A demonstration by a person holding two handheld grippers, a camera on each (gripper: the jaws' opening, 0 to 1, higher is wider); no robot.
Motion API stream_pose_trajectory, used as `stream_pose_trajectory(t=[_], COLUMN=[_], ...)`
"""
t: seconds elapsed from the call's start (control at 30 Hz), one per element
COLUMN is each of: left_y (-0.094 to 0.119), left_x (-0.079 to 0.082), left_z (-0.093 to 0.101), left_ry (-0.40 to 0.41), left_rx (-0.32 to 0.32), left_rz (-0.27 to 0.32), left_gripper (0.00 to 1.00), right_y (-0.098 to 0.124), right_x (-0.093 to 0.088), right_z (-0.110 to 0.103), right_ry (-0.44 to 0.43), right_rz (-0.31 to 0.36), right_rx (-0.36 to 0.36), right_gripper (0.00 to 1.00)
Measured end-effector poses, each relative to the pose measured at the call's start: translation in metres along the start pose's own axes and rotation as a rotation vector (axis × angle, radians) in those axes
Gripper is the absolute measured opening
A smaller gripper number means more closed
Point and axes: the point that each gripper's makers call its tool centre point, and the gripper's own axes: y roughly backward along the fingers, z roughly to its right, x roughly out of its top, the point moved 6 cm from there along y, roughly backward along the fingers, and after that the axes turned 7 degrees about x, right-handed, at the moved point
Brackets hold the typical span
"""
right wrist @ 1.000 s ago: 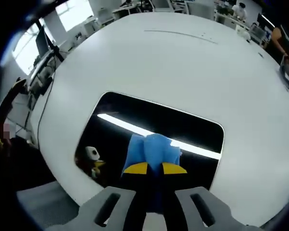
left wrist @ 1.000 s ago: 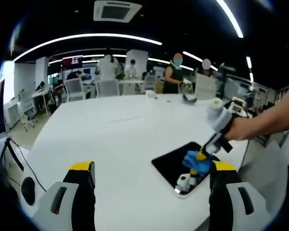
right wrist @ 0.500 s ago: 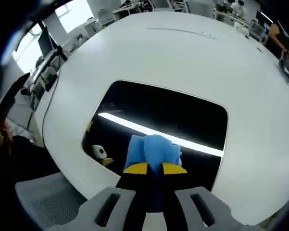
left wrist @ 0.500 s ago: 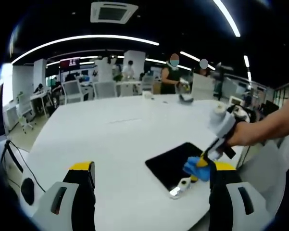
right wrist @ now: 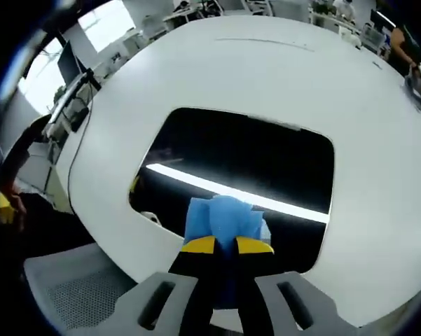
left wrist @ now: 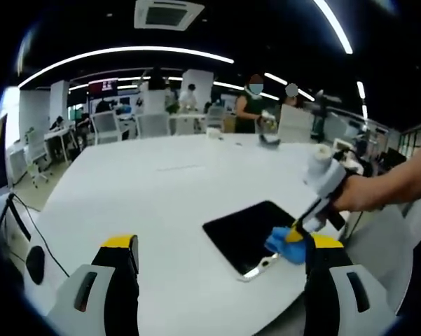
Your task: Wipe the mirror surface with the cleaning cloth until all visible marks leave the cleaned area.
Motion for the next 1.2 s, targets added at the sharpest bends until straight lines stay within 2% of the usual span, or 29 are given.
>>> stream_pose_trajectory(t=[0.1,0.73,1.2], left_y=[-0.002,-0.009,-0.010], left_x=[0.004,0.012,0.017], left_z=[-0.001,-0.003,-0.006], left_ry=[0.009,0.016,0.017], left_rx=[0.000,-0.003,0.003], left_rz=[0.016,0.042,0.054], left_gripper=[1.00,1.00,1.00], right_y=[-0.001,0.001,0.009], right_x=[0.002,0.001,-0.004], right_z=[0.000,0.006,0.024], right_ry=[0.027,0.013,-0.028], right_rz=[-0.010,-0.030,-0.042], right_rx=[-0.001,0.024,0.030], right_gripper=[0.03,0.03,0.03])
